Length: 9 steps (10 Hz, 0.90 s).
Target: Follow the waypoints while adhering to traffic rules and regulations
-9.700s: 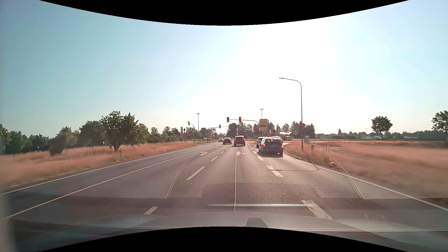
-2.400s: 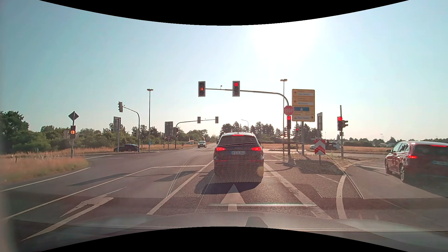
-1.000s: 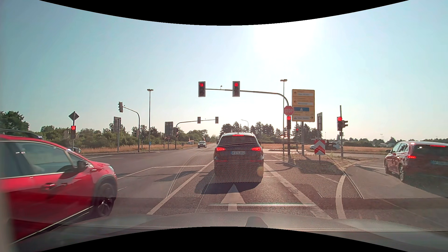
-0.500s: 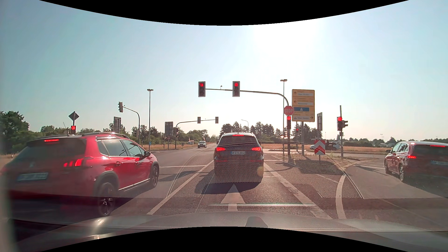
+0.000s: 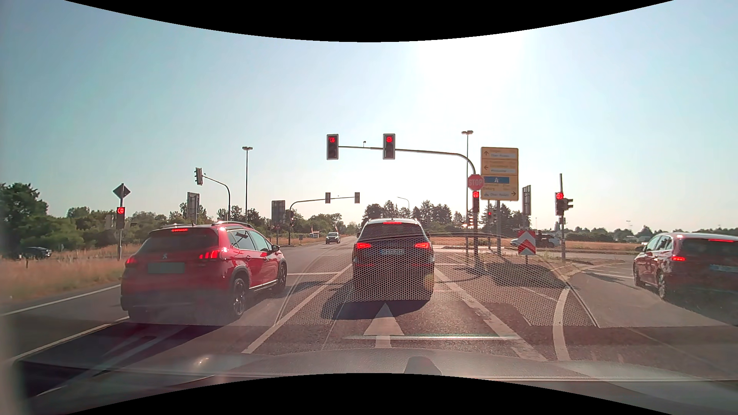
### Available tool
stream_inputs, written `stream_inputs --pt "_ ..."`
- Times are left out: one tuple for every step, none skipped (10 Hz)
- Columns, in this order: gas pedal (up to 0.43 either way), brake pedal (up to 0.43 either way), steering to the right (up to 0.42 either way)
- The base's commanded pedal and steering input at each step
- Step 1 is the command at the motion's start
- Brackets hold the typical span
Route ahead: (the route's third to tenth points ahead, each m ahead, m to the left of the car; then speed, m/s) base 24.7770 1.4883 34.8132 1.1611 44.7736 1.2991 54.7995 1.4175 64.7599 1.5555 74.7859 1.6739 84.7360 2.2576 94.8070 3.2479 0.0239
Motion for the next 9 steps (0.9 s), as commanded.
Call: stream_inputs --pt "0.000 0.000 0.000" --pt "0.000 0.000 0.000" --pt "0.000 0.000 0.000" --pt "0.000 0.000 0.000" --pt "0.000 0.000 0.000" --pt "0.000 0.000 0.000" --pt "0.000 0.000 0.000" --pt "0.000 0.000 0.000" --pt "0.000 0.000 0.000"
